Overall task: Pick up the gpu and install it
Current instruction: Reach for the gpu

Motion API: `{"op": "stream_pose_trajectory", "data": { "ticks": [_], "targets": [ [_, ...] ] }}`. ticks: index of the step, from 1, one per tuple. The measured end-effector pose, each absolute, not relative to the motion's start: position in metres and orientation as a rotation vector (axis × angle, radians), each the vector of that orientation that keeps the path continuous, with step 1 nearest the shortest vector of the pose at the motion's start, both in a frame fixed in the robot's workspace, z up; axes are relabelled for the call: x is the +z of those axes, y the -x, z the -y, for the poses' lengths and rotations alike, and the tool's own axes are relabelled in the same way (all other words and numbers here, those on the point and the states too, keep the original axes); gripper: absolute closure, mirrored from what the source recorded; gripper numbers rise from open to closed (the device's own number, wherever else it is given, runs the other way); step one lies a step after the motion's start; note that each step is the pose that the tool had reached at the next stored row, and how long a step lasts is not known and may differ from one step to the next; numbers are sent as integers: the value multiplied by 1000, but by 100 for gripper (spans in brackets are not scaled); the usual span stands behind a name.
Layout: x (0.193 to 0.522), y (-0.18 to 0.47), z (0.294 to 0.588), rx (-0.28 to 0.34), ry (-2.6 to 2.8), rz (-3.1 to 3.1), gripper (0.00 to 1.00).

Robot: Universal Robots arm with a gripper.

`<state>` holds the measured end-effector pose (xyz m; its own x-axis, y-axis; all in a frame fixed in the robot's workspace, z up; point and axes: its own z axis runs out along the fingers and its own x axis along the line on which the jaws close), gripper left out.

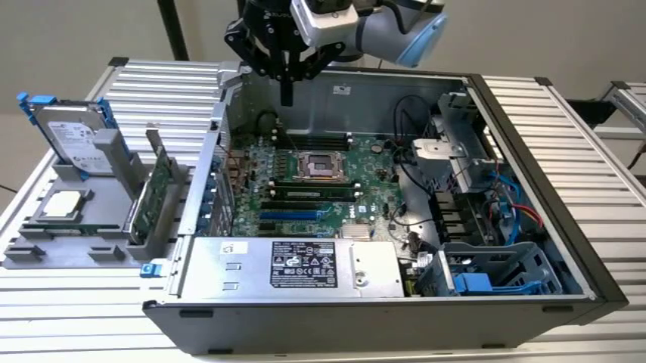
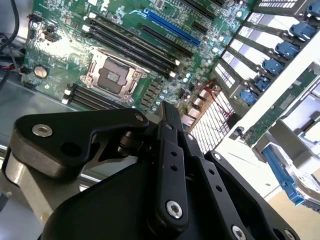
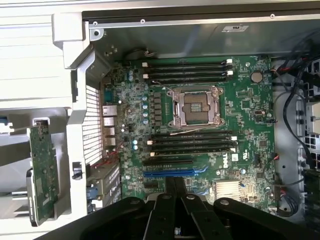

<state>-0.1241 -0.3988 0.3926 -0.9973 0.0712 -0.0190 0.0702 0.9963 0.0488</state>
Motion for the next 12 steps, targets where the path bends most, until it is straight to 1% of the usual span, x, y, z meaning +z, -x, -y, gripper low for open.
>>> {"op": "stream_pose_trajectory", "data": {
  "ticks": [12],
  "targets": [
    [393, 134, 399, 75, -107, -3118, 100]
  ]
}}
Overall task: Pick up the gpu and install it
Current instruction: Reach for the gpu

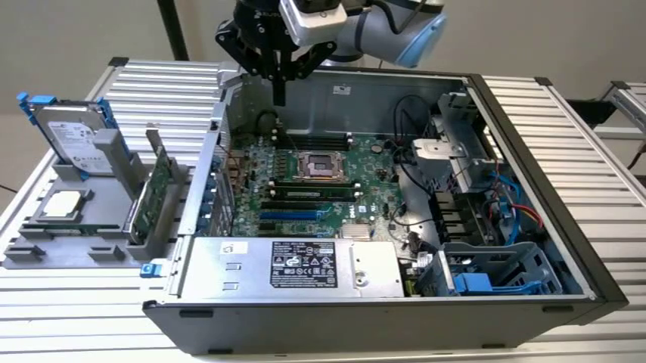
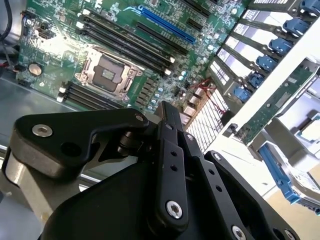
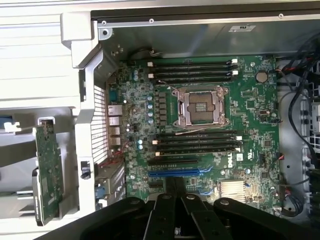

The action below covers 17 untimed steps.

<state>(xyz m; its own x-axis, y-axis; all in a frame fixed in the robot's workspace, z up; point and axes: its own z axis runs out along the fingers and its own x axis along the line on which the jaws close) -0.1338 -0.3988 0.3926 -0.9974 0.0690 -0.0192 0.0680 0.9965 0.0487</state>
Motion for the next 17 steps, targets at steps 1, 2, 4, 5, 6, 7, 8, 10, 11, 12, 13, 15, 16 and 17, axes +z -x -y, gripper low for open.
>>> {"op": "stream_pose_trajectory", "data": {
  "ticks": [1, 2, 4, 5, 6, 7, 8, 10, 11, 12, 13, 15, 16, 17],
  "targets": [
    [393, 135, 399, 75, -106, -3118, 100],
    [393, 136, 399, 75, -106, -3118, 100],
    [393, 138, 399, 75, -104, -3117, 100],
    [393, 139, 399, 75, -104, -3117, 100],
    [393, 140, 399, 75, -103, -3117, 100],
    [393, 141, 399, 75, -102, -3117, 100],
    [393, 142, 399, 75, -102, -3117, 100],
    [393, 143, 399, 75, -100, -3117, 100],
    [393, 144, 399, 75, -100, -3116, 100],
    [393, 145, 399, 75, -99, -3116, 100],
    [393, 146, 399, 75, -98, -3116, 100],
    [393, 148, 399, 75, -97, -3116, 100],
    [393, 149, 399, 75, -96, -3116, 100],
    [393, 150, 399, 75, -95, -3116, 100]
  ]
}}
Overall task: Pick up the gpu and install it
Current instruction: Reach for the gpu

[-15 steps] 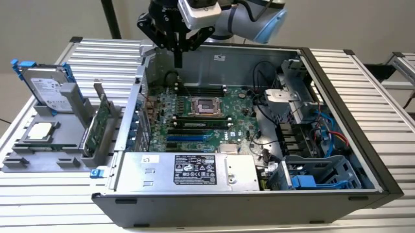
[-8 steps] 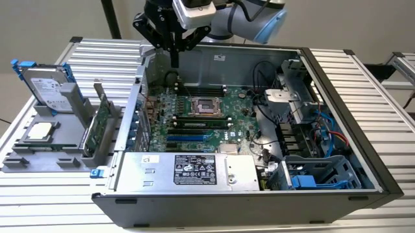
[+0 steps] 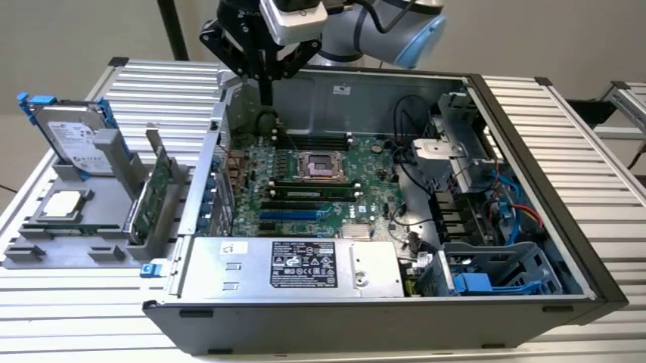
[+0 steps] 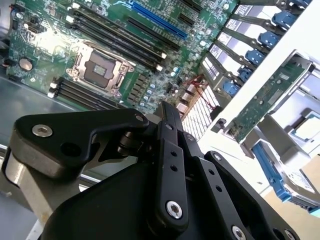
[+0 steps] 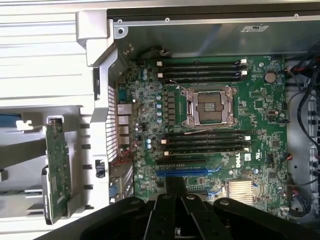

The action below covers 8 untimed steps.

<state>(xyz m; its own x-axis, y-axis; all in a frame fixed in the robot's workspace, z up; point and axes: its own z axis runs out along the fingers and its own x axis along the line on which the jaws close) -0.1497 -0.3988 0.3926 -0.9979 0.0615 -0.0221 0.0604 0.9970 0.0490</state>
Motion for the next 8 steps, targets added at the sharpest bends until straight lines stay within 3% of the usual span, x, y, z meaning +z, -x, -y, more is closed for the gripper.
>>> {"op": "stream_pose_trajectory", "data": {
  "ticks": [8],
  "targets": [
    [393, 157, 399, 75, -86, -3115, 100]
  ]
}}
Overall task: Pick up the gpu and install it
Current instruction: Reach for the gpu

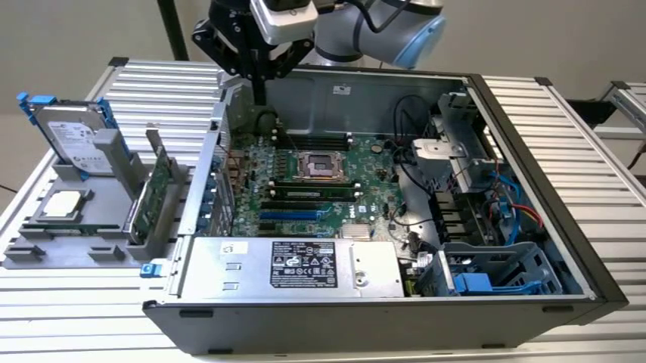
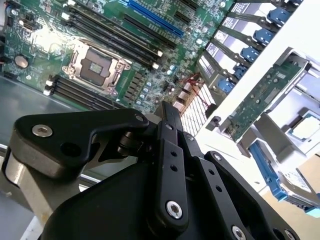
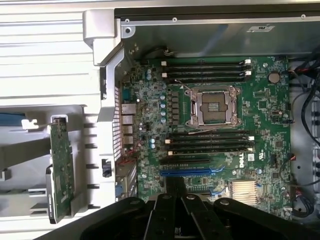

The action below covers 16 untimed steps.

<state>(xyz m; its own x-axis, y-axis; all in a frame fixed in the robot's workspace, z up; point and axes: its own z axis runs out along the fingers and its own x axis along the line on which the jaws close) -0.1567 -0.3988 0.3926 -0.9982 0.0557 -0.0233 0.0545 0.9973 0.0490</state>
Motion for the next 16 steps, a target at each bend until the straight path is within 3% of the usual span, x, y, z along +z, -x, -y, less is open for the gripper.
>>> {"op": "stream_pose_trajectory", "data": {
  "ticks": [16],
  "targets": [
    [393, 171, 399, 76, -64, -3112, 100]
  ]
}}
